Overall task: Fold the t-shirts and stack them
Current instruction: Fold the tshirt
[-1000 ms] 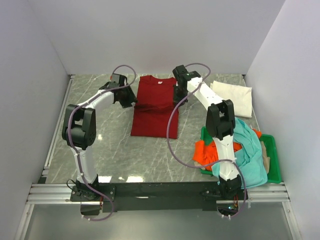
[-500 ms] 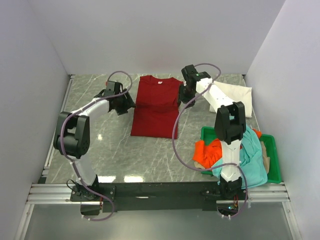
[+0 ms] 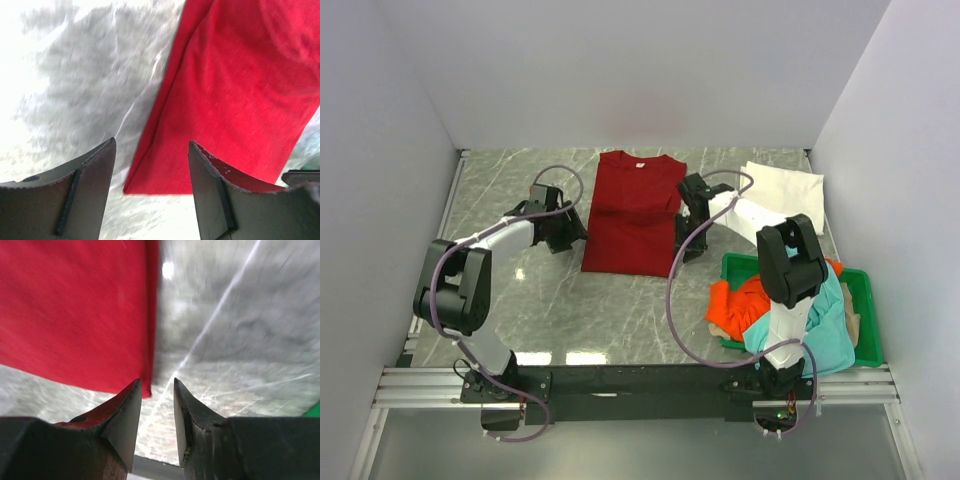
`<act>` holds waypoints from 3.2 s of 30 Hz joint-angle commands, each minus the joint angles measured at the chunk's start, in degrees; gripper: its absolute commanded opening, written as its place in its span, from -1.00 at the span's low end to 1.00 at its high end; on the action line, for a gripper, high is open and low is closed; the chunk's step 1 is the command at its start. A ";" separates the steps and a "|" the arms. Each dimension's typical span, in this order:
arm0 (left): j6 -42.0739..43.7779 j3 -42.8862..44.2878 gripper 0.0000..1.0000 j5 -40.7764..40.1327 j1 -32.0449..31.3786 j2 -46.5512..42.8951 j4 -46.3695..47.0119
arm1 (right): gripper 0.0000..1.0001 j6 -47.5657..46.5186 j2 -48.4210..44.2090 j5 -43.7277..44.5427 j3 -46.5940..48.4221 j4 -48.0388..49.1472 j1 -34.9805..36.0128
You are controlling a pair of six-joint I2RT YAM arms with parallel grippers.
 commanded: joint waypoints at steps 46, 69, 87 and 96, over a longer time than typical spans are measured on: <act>1.11 -10.34 0.21 -3.44 -4.04 -7.90 2.50 | -0.49 1.87 -0.26 -2.90 -10.64 6.98 5.78; -0.04 -8.76 -0.36 -7.31 -7.11 -3.76 -0.93 | -0.60 2.39 -1.75 -2.46 -11.95 6.98 5.78; -2.93 -12.71 -0.99 -6.42 -8.08 -2.79 0.83 | -1.00 3.27 -2.90 -1.50 -12.75 7.07 5.70; -4.08 -13.59 -0.99 -13.19 -8.08 -7.62 -2.24 | -1.00 4.06 -5.53 0.44 -14.06 5.40 5.61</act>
